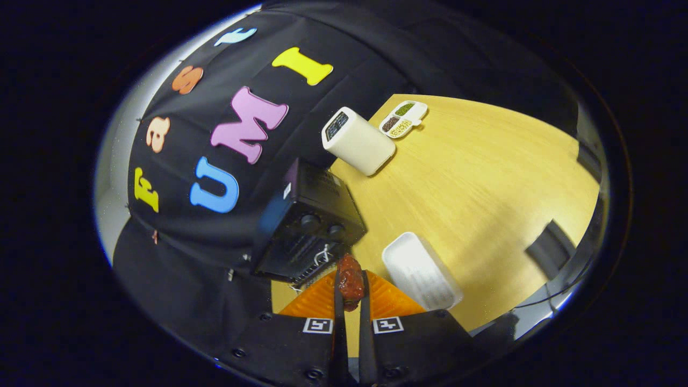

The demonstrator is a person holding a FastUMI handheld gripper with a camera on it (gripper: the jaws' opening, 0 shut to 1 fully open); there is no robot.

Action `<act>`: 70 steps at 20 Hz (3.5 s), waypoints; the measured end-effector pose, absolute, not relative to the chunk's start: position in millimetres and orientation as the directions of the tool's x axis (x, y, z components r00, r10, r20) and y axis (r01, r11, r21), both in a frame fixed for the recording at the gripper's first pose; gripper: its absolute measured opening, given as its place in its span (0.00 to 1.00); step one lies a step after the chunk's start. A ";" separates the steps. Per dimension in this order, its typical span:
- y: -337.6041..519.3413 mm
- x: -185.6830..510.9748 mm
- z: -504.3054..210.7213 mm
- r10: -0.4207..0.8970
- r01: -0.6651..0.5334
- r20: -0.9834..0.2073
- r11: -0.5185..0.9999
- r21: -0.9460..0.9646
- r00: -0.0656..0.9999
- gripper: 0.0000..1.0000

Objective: Open the toaster oven, put the food inside, and close the toaster oven door.

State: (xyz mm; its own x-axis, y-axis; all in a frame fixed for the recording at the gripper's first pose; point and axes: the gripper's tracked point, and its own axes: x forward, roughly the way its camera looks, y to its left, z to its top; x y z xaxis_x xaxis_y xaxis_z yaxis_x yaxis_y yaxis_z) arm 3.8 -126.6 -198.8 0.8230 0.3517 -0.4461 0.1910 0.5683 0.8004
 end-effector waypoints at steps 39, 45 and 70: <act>120.0 168.8 -270.1 0.139 0.218 -0.313 0.463 0.859 0.939 0.16; 143.1 157.4 -265.0 0.277 0.174 -0.411 0.605 0.777 0.869 0.71; 90.1 46.0 -243.8 0.256 -0.132 -0.550 0.958 0.256 0.795 0.98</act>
State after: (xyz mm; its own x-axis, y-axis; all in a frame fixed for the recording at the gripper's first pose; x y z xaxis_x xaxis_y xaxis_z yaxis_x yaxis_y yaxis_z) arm 46.0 90.1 -243.8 0.7951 0.2561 -0.5497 -0.1318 0.9578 0.2556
